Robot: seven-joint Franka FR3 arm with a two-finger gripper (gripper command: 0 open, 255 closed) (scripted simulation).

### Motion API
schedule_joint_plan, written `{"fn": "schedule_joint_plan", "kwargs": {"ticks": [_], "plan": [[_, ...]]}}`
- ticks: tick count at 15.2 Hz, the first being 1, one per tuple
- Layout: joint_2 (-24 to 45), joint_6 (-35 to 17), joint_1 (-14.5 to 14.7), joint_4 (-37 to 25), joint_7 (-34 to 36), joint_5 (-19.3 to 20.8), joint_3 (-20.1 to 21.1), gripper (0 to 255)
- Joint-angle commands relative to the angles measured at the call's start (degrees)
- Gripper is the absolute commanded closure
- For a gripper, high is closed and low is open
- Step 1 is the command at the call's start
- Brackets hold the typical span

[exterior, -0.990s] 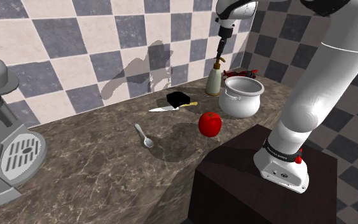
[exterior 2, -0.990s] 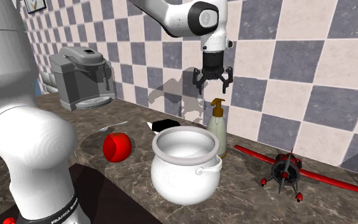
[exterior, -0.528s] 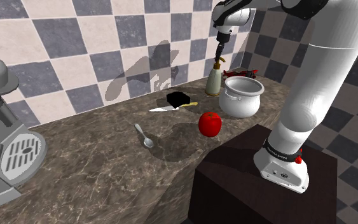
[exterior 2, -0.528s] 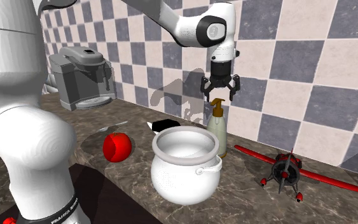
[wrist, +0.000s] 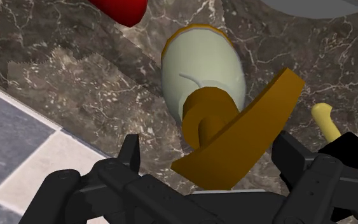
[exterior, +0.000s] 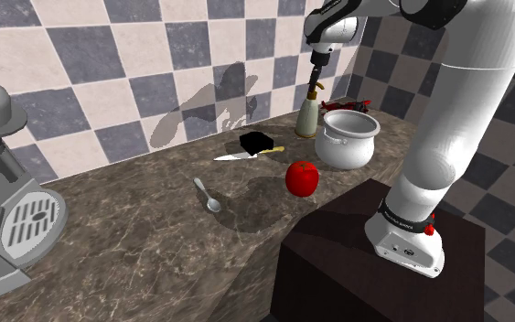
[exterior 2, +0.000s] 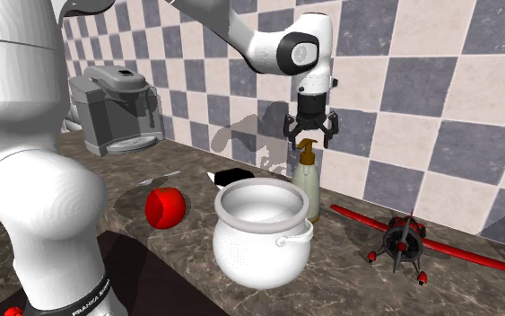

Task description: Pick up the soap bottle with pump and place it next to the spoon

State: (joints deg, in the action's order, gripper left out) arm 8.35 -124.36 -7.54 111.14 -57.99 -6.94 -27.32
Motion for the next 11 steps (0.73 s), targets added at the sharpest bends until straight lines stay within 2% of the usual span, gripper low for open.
{"fn": "schedule_joint_plan", "kwargs": {"ticks": [1, 2, 3, 11], "plan": [[0.0, 0.0, 0.0, 0.0, 0.0, 0.0, 0.0, 0], [0.0, 0.0, 0.0, 0.0, 0.0, 0.0, 0.0, 0], [0.0, 0.0, 0.0, 0.0, 0.0, 0.0, 0.0, 255], [0.0, 0.0, 0.0, 0.0, 0.0, 0.0, 0.0, 255]]}}
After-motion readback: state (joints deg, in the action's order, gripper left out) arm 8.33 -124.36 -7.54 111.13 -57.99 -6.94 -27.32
